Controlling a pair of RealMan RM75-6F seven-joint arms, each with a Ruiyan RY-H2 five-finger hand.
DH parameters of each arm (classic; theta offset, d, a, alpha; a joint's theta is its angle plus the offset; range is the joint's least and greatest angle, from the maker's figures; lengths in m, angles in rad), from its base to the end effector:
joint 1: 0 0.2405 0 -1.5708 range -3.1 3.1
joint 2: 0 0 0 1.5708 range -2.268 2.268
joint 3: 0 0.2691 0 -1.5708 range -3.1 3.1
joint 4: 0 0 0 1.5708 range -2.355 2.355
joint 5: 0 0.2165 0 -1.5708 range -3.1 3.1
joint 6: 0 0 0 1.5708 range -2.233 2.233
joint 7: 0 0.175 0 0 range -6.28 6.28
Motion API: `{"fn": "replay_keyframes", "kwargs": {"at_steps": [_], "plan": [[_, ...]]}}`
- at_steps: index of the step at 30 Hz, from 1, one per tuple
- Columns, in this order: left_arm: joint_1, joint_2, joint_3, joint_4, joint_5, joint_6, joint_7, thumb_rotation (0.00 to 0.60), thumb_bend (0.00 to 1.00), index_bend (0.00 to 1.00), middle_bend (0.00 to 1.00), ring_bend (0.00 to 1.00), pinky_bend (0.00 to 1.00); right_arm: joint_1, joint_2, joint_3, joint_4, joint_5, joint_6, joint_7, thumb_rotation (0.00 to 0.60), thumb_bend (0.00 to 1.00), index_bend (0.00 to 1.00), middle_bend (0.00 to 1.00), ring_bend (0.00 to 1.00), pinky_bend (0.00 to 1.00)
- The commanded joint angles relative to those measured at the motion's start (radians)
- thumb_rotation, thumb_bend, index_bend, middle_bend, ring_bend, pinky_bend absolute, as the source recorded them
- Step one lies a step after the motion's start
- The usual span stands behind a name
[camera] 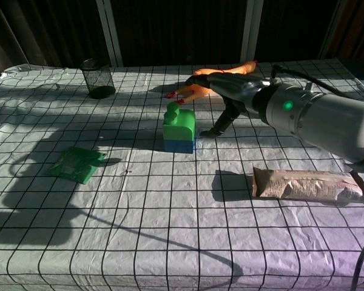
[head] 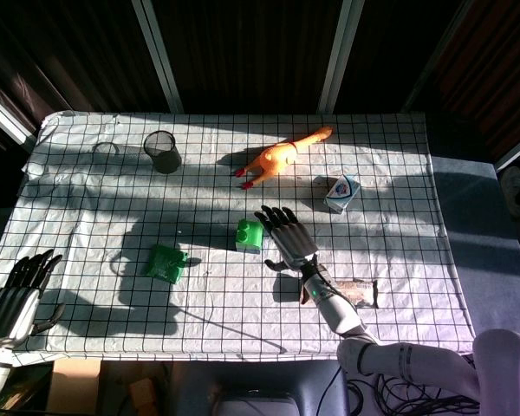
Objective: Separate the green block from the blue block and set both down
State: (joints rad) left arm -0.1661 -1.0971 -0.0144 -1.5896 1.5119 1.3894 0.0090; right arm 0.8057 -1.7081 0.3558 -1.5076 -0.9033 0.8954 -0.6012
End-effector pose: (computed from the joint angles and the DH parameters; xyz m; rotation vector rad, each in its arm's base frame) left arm -0.3225 0.2319 0.1471 -1.5248 -0.8984 -0.8462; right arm -0.0788 -0.3882 -0.0707 1.8678 -1.0344 0.9605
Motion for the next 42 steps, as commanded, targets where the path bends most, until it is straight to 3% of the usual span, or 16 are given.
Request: {"fn": "replay_keyframes", "kwargs": {"at_steps": [1, 11, 20, 28, 42], "plan": [[0.004, 0.002, 0.000, 0.003, 0.001, 0.004, -0.008, 0.600, 0.36, 0.00, 0.00, 0.00, 0.00, 0.048, -0.015, 0.002, 0.004, 0.070, 0.029, -0.068, 0.600, 0.17, 0.00, 0.00, 0.00, 0.00], [0.003, 0.003, -0.003, 0.005, -0.006, 0.003, -0.011, 0.600, 0.38, 0.00, 0.00, 0.00, 0.00, 0.149, -0.091, 0.042, 0.114, 0.208, 0.035, -0.076, 0.600, 0.17, 0.01, 0.00, 0.00, 0.00], [0.001, 0.005, -0.005, 0.007, -0.006, 0.002, -0.014, 0.600, 0.38, 0.00, 0.00, 0.00, 0.00, 0.214, -0.165, 0.018, 0.213, 0.261, 0.049, -0.107, 0.600, 0.20, 0.16, 0.13, 0.00, 0.00], [0.004, 0.005, -0.003, 0.009, 0.004, 0.011, -0.022, 0.600, 0.37, 0.00, 0.00, 0.00, 0.00, 0.240, -0.215, 0.015, 0.281, 0.282, 0.051, -0.092, 0.600, 0.22, 0.19, 0.15, 0.00, 0.00], [0.005, 0.007, -0.001, 0.009, 0.009, 0.014, -0.026, 0.600, 0.37, 0.00, 0.00, 0.00, 0.00, 0.244, -0.258, 0.006, 0.340, 0.248, 0.075, -0.065, 0.600, 0.26, 0.41, 0.31, 0.10, 0.07]]}}
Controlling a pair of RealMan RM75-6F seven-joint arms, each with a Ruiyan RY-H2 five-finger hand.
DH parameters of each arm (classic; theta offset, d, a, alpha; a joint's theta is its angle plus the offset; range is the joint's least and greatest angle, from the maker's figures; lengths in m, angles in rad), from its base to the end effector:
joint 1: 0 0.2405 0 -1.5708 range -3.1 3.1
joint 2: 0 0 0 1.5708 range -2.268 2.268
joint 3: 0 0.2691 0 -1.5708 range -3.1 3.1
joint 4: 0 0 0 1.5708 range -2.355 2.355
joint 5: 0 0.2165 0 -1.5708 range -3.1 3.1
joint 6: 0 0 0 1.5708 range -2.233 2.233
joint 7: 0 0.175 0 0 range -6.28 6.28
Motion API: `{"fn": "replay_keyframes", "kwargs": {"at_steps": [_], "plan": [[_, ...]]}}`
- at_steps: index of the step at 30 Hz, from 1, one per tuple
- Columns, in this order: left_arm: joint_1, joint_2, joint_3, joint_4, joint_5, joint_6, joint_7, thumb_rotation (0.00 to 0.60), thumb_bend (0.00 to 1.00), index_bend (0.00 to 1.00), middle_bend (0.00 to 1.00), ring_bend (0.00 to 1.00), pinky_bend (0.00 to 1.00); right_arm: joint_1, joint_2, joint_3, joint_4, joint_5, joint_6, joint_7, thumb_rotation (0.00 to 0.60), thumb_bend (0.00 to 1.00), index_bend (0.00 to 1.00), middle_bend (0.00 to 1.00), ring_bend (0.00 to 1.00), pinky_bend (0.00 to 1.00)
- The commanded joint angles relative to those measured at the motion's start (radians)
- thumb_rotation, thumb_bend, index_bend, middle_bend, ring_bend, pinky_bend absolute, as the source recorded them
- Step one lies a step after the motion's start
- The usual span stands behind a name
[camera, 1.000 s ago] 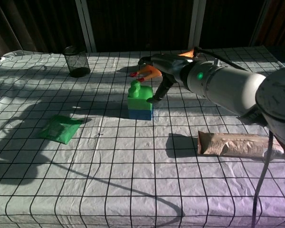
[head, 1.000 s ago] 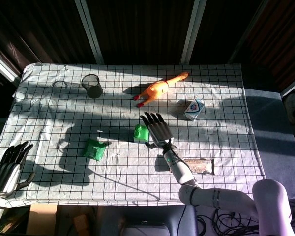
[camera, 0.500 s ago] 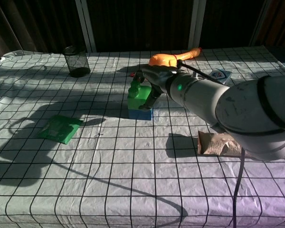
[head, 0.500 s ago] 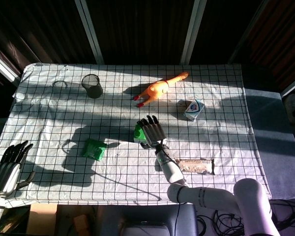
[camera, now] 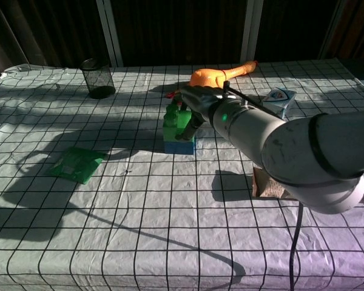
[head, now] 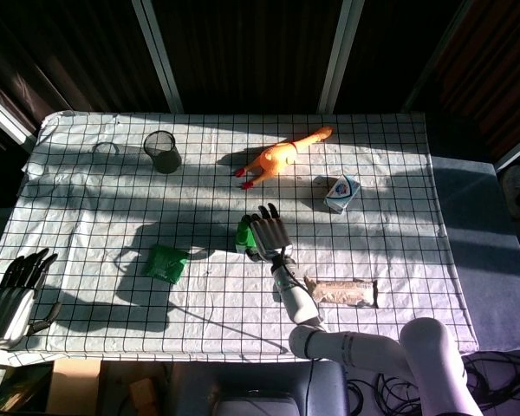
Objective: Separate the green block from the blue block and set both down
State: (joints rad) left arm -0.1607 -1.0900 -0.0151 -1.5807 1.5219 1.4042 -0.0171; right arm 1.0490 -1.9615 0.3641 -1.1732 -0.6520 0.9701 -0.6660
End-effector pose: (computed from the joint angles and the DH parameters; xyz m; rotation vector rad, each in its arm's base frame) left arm -0.3235 0.2308 0.1523 -1.5162 -0.8951 -0.8640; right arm -0.0443 -0.4172 -0.1328 1.7764 -1.0536 0.8575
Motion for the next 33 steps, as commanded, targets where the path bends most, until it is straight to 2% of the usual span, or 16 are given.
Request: {"fn": "replay_keyframes", "kwargs": {"at_steps": [1, 8, 14, 19, 21, 22, 24, 26, 30, 33], "plan": [[-0.001, 0.000, 0.000, 0.000, -0.001, -0.002, 0.001, 0.600, 0.37, 0.00, 0.00, 0.00, 0.00, 0.001, -0.007, -0.003, 0.008, -0.004, 0.001, -0.001, 0.600, 0.26, 0.43, 0.33, 0.11, 0.08], [-0.004, 0.001, 0.001, 0.000, 0.002, -0.007, -0.002, 0.600, 0.37, 0.00, 0.00, 0.00, 0.00, -0.001, -0.021, -0.014, 0.027, -0.063, 0.037, 0.012, 0.600, 0.28, 0.67, 0.47, 0.28, 0.17], [-0.012, 0.003, 0.003, 0.002, 0.003, -0.023, -0.015, 0.600, 0.37, 0.00, 0.00, 0.00, 0.00, -0.019, -0.024, -0.040, 0.027, -0.173, 0.080, 0.059, 0.600, 0.32, 0.86, 0.61, 0.43, 0.24], [-0.017, 0.008, 0.007, 0.003, 0.008, -0.034, -0.032, 0.600, 0.38, 0.00, 0.00, 0.00, 0.00, -0.033, -0.005, -0.054, -0.002, -0.223, 0.096, 0.085, 0.600, 0.34, 0.93, 0.67, 0.49, 0.26], [-0.029, 0.014, 0.011, 0.008, 0.024, -0.049, -0.076, 0.600, 0.38, 0.00, 0.00, 0.00, 0.00, -0.048, 0.023, -0.064, -0.046, -0.277, 0.118, 0.117, 0.600, 0.35, 0.96, 0.68, 0.51, 0.27], [-0.039, 0.019, 0.016, 0.018, 0.042, -0.058, -0.124, 0.600, 0.37, 0.00, 0.00, 0.00, 0.00, -0.064, 0.049, -0.068, -0.089, -0.306, 0.128, 0.145, 0.600, 0.35, 0.96, 0.69, 0.52, 0.27], [-0.081, 0.007, 0.021, 0.072, 0.130, -0.055, -0.339, 0.600, 0.37, 0.00, 0.00, 0.00, 0.00, -0.108, 0.155, -0.065, -0.266, -0.360, 0.152, 0.202, 0.600, 0.35, 0.96, 0.69, 0.52, 0.27], [-0.108, -0.028, 0.028, 0.169, 0.200, -0.015, -0.533, 0.600, 0.37, 0.00, 0.00, 0.00, 0.00, -0.133, 0.250, -0.071, -0.398, -0.382, 0.145, 0.205, 0.600, 0.35, 0.96, 0.69, 0.52, 0.27], [-0.158, -0.127, 0.043, 0.332, 0.273, 0.046, -0.882, 0.600, 0.35, 0.00, 0.00, 0.00, 0.00, -0.160, 0.383, -0.063, -0.593, -0.378, 0.129, 0.197, 0.600, 0.35, 0.96, 0.69, 0.52, 0.27], [-0.192, -0.197, 0.058, 0.424, 0.291, 0.074, -1.154, 0.600, 0.34, 0.00, 0.00, 0.00, 0.00, -0.169, 0.444, -0.047, -0.687, -0.356, 0.122, 0.199, 0.600, 0.35, 0.96, 0.69, 0.53, 0.27]]}}
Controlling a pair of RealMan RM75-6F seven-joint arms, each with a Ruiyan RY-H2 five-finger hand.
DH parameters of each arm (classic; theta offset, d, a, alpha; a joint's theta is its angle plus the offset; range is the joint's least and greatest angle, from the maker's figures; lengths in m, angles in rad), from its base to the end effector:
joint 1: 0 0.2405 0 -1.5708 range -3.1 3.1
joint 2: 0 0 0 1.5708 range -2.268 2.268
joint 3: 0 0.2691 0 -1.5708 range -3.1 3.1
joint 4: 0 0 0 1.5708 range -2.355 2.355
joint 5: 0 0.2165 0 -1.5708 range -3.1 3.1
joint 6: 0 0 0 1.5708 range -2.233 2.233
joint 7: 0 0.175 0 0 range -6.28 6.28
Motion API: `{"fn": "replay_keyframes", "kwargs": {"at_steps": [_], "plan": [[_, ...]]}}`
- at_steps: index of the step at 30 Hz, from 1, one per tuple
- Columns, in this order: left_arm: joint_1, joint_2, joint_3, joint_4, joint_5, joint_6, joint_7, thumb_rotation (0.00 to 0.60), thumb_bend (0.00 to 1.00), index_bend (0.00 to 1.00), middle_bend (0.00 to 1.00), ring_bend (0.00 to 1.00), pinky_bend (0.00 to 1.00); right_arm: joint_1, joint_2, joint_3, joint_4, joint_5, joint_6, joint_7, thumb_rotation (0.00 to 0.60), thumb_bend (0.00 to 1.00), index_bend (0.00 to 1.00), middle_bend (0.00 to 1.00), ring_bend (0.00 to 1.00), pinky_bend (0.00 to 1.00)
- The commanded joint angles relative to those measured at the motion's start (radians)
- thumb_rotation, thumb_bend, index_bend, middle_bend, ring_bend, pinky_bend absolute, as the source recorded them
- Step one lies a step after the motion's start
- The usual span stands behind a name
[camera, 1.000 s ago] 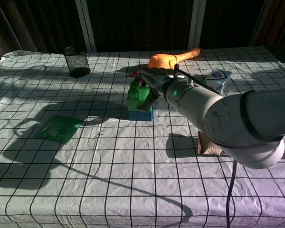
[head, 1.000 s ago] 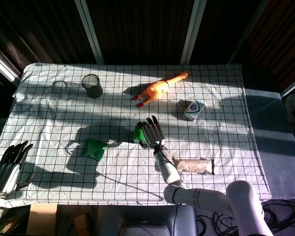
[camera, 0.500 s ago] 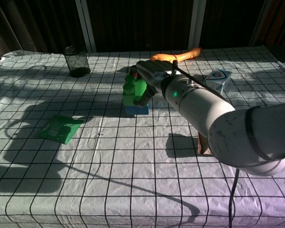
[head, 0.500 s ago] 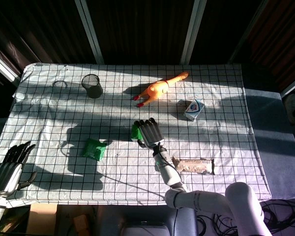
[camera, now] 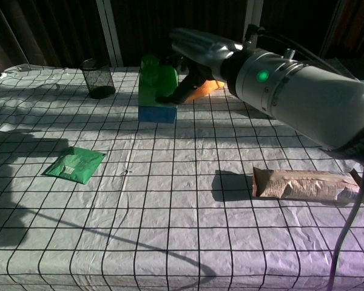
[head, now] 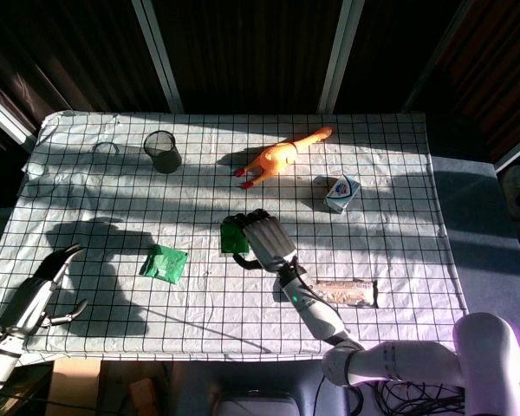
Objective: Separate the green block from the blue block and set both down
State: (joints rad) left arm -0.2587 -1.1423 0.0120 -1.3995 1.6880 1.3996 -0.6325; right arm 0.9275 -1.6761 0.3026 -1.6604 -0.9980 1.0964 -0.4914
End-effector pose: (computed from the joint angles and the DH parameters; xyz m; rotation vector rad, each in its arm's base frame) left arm -0.3127 0.2568 0.1358 -1.5621 -1.2385 -1.2759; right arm -0.0069 -0.3679 -0.0425 1.8668 -0.9458 1.2545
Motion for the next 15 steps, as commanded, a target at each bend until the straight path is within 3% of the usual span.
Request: {"fn": "replay_keyframes", "kwargs": {"at_steps": [1, 2, 5, 15], "plan": [[-0.112, -0.174, 0.033, 0.271, 0.119, 0.075, -0.665, 0.600, 0.33, 0.00, 0.00, 0.00, 0.00, -0.049, 0.179, 0.024, -0.232, -0.001, -0.004, 0.026, 0.600, 0.35, 0.96, 0.69, 0.53, 0.27], [-0.132, -0.202, 0.032, 0.299, 0.111, 0.067, -0.768, 0.600, 0.33, 0.00, 0.00, 0.00, 0.00, -0.049, 0.196, 0.035, -0.263, 0.015, -0.008, 0.032, 0.600, 0.35, 0.96, 0.69, 0.53, 0.27], [-0.174, -0.254, 0.040, 0.345, 0.110, 0.043, -0.915, 0.600, 0.33, 0.00, 0.01, 0.00, 0.00, -0.044, 0.229, 0.057, -0.327, 0.059, -0.032, 0.061, 0.600, 0.35, 0.96, 0.69, 0.53, 0.27], [-0.256, -0.366, 0.058, 0.328, 0.115, 0.052, -1.214, 0.600, 0.31, 0.01, 0.12, 0.00, 0.00, 0.002, 0.212, 0.076, -0.382, 0.081, -0.030, 0.075, 0.600, 0.35, 0.96, 0.69, 0.53, 0.27]]}}
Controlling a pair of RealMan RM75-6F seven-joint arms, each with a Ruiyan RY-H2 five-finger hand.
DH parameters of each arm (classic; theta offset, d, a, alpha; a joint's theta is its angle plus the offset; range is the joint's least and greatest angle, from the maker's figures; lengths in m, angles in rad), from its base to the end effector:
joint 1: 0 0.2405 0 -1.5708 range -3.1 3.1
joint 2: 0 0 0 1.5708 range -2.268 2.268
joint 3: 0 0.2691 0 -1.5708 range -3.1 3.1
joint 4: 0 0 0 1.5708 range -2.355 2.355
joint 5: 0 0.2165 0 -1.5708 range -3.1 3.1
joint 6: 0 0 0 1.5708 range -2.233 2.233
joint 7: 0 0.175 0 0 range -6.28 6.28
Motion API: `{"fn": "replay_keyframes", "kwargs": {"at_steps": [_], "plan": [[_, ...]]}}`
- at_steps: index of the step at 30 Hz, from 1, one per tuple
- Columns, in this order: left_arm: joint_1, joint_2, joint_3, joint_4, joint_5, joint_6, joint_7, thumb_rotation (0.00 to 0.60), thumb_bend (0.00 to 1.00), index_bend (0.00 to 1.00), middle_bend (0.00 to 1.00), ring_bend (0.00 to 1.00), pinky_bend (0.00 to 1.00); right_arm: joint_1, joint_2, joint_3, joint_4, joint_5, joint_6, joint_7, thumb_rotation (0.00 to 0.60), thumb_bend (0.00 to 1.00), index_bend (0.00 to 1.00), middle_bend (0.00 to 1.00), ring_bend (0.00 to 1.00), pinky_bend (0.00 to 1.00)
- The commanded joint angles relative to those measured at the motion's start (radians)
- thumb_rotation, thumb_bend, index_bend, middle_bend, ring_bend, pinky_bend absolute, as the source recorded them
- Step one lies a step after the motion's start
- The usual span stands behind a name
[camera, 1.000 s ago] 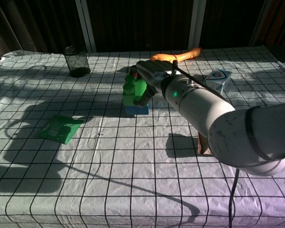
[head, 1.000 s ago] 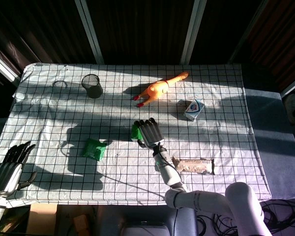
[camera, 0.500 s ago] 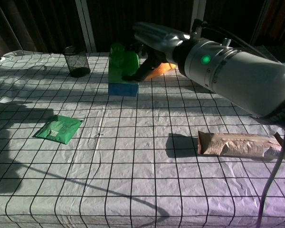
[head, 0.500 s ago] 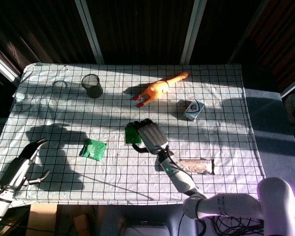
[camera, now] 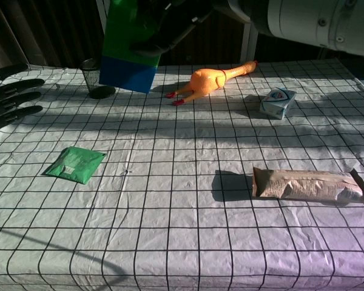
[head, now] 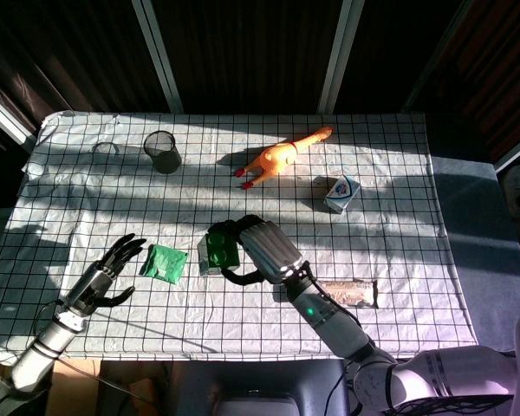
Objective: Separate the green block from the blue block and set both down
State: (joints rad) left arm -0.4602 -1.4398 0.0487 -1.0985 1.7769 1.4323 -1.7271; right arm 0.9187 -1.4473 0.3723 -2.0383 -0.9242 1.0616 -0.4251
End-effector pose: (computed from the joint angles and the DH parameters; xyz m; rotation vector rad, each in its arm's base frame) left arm -0.2659 0.3084 0.0494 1.1720 2.1649 1.8536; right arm 0.0322 -0.3314 0.0236 1.9279 -1.1274 1.4192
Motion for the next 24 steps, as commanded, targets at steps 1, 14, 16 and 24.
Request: {"fn": "replay_keyframes", "kwargs": {"at_steps": [1, 14, 16, 24], "plan": [[-0.061, -0.076, 0.026, 0.029, 0.034, 0.027, -0.142, 0.600, 0.30, 0.01, 0.13, 0.00, 0.00, 0.015, -0.026, 0.009, -0.004, 0.012, 0.007, 0.014, 0.600, 0.35, 0.96, 0.69, 0.53, 0.27], [-0.119, -0.142, 0.042, 0.007, 0.022, 0.043, -0.204, 0.600, 0.25, 0.01, 0.14, 0.00, 0.00, 0.083, -0.150, 0.015, 0.056, 0.050, 0.065, -0.009, 0.600, 0.35, 0.96, 0.69, 0.53, 0.27], [-0.126, -0.146, 0.040, -0.001, 0.011, 0.030, -0.195, 0.600, 0.25, 0.02, 0.14, 0.00, 0.00, 0.088, -0.161, 0.015, 0.063, 0.064, 0.063, -0.004, 0.600, 0.35, 0.96, 0.69, 0.53, 0.27], [-0.147, -0.157, 0.039, -0.012, -0.024, -0.010, -0.183, 0.600, 0.25, 0.13, 0.23, 0.00, 0.00, 0.098, -0.196, 0.023, 0.085, 0.074, 0.082, 0.014, 0.600, 0.35, 0.96, 0.70, 0.53, 0.27]]}}
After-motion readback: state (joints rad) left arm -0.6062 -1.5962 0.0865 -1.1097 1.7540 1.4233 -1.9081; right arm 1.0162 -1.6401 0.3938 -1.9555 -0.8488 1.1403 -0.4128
